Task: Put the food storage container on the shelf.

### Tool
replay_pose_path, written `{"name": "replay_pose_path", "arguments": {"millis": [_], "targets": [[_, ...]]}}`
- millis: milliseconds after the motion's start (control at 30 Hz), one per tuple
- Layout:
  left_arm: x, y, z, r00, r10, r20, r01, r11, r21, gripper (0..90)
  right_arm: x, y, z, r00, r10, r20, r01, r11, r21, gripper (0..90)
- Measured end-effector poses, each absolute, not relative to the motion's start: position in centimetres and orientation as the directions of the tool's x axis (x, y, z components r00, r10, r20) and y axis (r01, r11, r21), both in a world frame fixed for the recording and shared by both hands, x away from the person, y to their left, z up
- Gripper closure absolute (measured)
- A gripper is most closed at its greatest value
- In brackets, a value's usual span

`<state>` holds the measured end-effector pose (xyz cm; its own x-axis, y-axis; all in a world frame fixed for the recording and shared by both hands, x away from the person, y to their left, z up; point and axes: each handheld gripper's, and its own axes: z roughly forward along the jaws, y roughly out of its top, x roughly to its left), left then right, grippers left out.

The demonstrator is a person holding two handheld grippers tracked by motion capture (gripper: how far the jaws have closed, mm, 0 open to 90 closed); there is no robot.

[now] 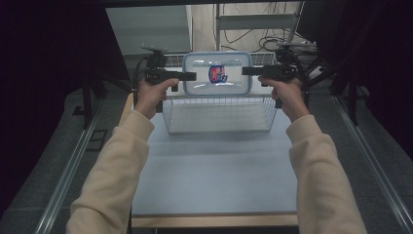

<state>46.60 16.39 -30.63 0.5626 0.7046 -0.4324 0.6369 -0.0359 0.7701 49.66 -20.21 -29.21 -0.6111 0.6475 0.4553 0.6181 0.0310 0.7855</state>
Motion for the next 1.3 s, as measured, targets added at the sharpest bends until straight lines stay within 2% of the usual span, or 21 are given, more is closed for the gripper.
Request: {"name": "replay_pose_path", "arguments": {"millis": [133,367,700,733,867,1300], "targets": [[47.1,16.4,-30.5,0.553,0.708,-0.440,0.648,-0.033,0.761,43.3,50.1,-20.0,-29.0,-0.596,0.664,0.451,0.625,0.031,0.780,47.2],[48.3,16.7,-30.9,0.530,0.681,-0.506,0.675,0.023,0.738,43.0,51.1,-20.0,-29.3,-0.563,0.661,0.495,0.647,-0.020,0.762,46.8],[49.8,16.7,-31.5,0.488,0.660,-0.571,0.710,0.080,0.700,39.2,51.9,-19.7,-29.6,-0.542,0.694,0.473,0.644,-0.019,0.765,45.4],[50.0,16.5,-31.6,0.483,0.656,-0.580,0.714,0.088,0.694,38.1,52.0,-19.3,-29.9,-0.537,0.711,0.454,0.648,0.003,0.762,41.1],[50.5,16.5,-32.1,0.467,0.654,-0.595,0.721,0.109,0.684,35.0,52.2,-18.9,-30.4,-0.520,0.723,0.455,0.651,-0.009,0.759,40.2],[51.0,15.8,-32.4,0.467,0.672,-0.575,0.715,0.096,0.693,23.6,52.0,-18.9,-30.8,-0.516,0.725,0.456,0.644,-0.023,0.765,39.0]]}}
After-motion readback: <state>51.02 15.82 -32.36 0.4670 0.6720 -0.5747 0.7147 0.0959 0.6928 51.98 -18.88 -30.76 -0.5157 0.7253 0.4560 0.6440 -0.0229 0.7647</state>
